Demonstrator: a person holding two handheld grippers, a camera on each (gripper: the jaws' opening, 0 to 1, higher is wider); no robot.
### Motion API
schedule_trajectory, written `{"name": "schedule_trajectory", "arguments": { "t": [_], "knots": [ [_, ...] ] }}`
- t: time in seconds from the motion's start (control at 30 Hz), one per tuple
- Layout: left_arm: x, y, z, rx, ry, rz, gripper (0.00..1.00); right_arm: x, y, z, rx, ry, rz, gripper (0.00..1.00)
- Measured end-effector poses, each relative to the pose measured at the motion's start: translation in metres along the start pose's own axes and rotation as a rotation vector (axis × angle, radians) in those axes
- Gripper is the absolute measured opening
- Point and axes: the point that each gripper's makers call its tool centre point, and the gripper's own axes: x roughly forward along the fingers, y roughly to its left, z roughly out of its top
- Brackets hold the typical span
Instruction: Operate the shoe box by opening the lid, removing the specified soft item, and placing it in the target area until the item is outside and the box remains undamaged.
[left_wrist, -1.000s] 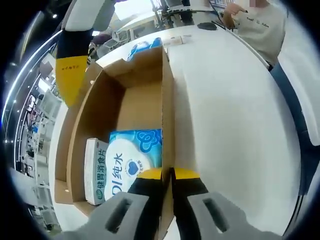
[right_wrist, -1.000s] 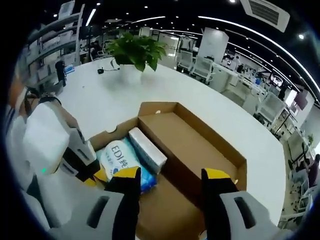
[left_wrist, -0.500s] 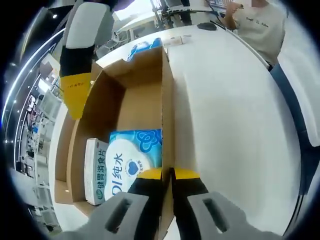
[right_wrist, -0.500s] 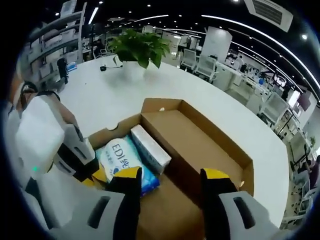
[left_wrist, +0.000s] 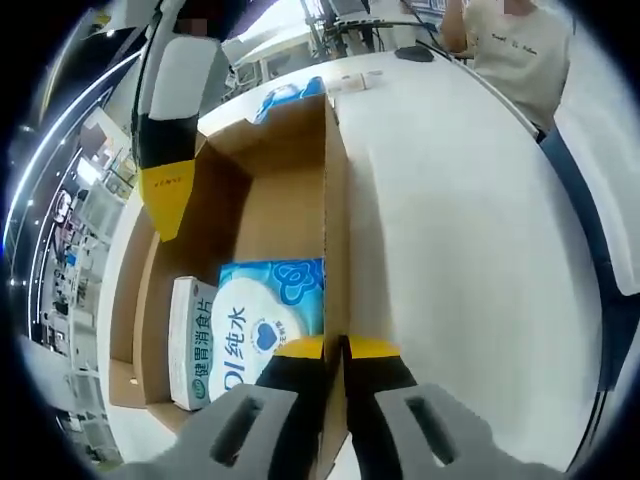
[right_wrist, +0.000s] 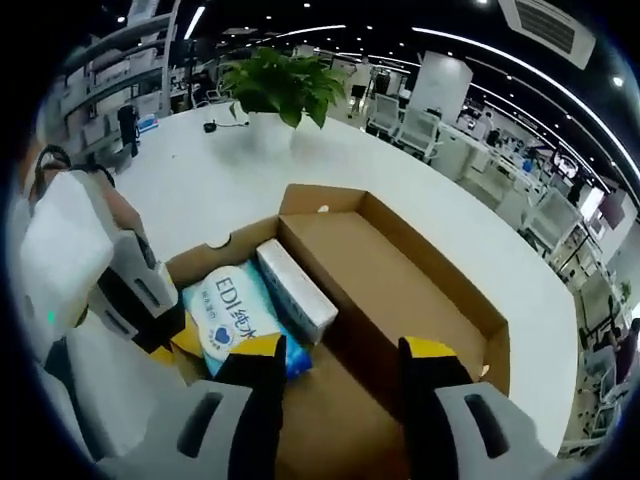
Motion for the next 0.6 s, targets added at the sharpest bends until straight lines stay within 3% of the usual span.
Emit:
{"name": "schedule_trajectory", "arguments": {
  "t": [0.6],
  "knots": [
    [0.000,0.000,0.001,0.001,-0.002,-0.003,0.05,0.028,0.016,-0.004,-0.016,0.016,0.079,0.40]
  ]
}}
